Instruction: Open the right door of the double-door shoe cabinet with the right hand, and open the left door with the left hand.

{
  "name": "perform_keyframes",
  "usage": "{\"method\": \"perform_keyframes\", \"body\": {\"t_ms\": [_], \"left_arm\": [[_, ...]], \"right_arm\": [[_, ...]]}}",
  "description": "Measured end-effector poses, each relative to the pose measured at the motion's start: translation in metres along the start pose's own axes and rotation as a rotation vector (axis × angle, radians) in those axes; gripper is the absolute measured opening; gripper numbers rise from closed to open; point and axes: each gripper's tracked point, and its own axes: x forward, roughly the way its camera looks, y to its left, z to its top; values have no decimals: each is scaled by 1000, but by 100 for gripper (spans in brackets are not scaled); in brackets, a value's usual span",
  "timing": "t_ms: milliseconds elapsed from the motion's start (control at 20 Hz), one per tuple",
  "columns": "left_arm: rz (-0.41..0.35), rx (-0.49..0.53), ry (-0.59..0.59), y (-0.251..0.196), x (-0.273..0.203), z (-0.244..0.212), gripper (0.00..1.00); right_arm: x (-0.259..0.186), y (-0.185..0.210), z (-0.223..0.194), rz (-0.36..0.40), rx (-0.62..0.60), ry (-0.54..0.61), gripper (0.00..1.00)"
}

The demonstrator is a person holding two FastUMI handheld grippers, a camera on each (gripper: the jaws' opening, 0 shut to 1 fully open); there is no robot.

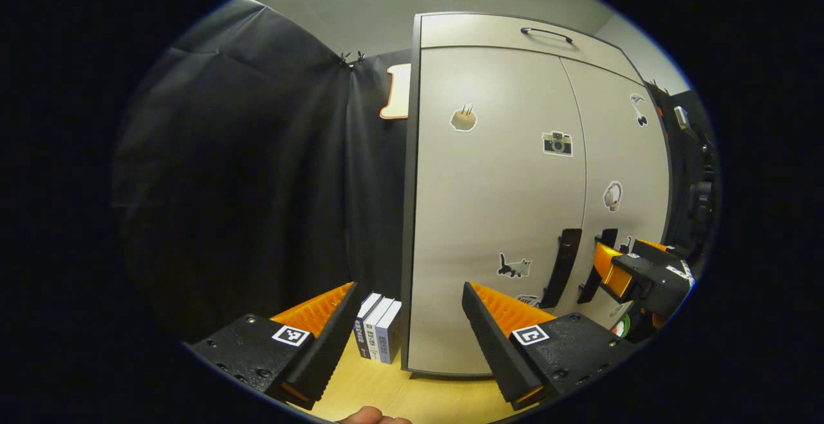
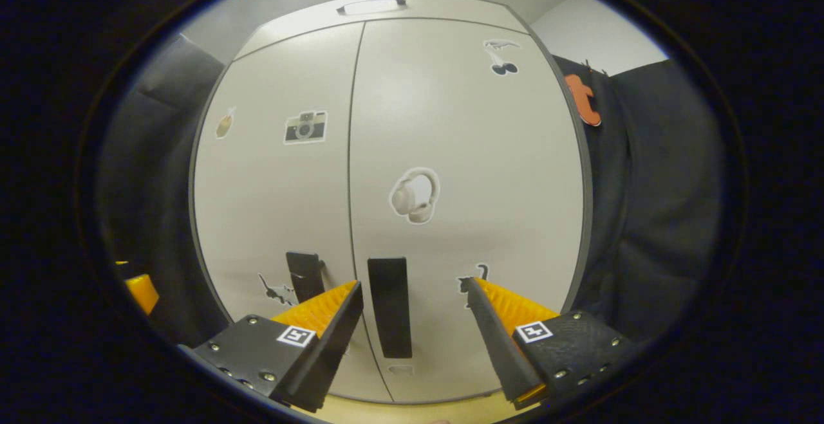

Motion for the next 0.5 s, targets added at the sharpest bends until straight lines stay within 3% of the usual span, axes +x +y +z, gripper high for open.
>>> {"method": "perform_keyframes", "body": {"t_ms": [250, 350, 500], "left_arm": [[60, -10, 9, 24, -6, -3, 98], [81, -16, 14, 32, -10, -6, 99], [105, -21, 21, 42, -14, -10, 97]], "right_arm": [[10, 0, -2, -4, -15, -2, 97], [12, 1, -5, -13, -17, 5, 87], [17, 2, -7, -24, -47, 5, 86]]}}
